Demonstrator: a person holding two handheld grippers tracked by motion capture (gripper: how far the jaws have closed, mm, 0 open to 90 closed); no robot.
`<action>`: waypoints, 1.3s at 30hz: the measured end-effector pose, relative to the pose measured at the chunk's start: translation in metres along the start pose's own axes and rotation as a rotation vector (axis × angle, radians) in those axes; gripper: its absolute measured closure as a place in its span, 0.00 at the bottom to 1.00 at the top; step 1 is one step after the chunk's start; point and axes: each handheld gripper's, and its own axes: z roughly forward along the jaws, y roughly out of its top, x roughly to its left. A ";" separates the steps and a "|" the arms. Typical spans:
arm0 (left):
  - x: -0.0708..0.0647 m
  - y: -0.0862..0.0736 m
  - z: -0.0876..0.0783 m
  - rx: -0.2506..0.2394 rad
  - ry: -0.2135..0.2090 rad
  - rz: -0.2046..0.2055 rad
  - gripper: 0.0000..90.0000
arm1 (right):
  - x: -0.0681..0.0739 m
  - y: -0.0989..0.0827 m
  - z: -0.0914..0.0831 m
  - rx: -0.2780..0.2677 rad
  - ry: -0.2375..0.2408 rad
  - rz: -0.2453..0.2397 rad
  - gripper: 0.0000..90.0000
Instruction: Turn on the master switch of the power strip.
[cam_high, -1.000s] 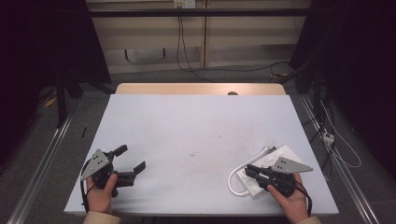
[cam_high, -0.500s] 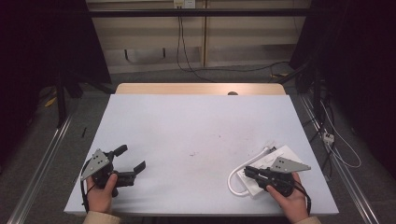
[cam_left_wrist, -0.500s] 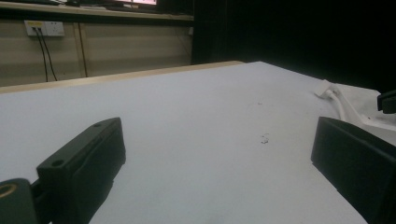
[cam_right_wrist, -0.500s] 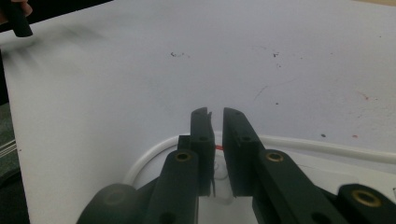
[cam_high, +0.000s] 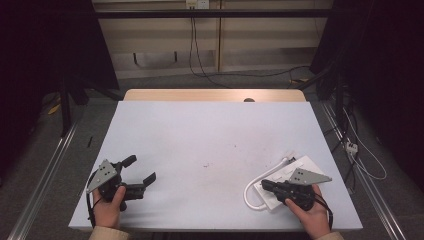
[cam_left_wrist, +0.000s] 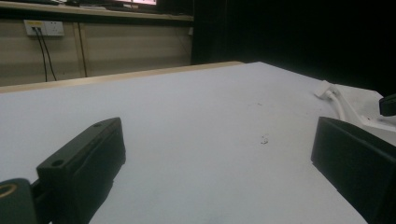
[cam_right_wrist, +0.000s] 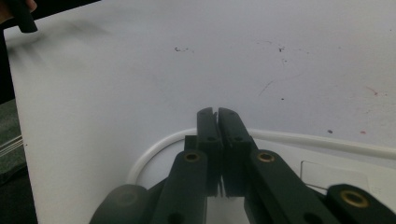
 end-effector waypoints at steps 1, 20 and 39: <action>0.000 0.000 0.000 0.001 0.000 0.000 0.03 | 0.000 0.000 0.000 0.001 -0.002 -0.001 0.98; 0.000 0.000 0.001 0.000 -0.001 -0.002 0.03 | 0.000 -0.002 0.002 0.032 -0.003 -0.010 1.00; 0.000 0.000 0.001 0.002 -0.002 0.001 0.03 | 0.001 -0.003 0.004 0.051 -0.002 -0.036 1.00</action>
